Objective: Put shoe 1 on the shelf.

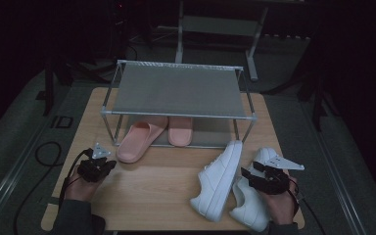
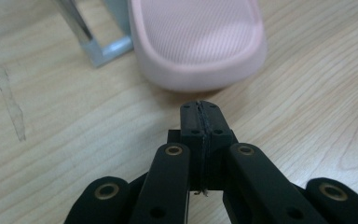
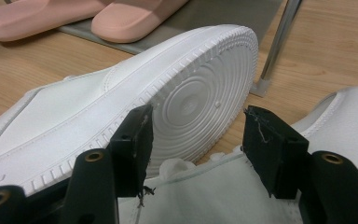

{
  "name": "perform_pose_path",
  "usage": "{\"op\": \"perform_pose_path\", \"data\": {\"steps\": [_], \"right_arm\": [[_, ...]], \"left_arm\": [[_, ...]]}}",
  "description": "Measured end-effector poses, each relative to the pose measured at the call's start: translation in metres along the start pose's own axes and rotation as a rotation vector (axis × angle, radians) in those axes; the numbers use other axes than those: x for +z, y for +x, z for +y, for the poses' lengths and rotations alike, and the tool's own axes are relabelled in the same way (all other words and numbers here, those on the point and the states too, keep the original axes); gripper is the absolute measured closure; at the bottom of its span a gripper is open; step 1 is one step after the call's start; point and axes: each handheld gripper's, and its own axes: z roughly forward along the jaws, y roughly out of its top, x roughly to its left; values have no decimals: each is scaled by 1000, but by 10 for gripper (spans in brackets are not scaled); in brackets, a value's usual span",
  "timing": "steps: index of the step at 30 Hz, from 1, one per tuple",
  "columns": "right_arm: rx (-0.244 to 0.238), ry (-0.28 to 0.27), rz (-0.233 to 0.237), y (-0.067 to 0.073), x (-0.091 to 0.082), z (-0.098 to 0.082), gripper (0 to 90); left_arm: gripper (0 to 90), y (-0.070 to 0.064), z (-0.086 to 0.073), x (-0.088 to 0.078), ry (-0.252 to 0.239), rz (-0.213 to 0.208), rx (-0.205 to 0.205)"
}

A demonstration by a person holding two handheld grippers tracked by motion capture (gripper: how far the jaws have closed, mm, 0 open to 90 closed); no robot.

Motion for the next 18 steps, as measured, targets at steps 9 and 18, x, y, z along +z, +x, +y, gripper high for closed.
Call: {"op": "perform_pose_path", "data": {"steps": [9,18], "right_arm": [[-1,0,0,0,0,0,422],[3,0,0,0,0,0,422]], "left_arm": [[893,1,1,17,30,-14,4],[893,-4,12,26,42,-26,34]]}}
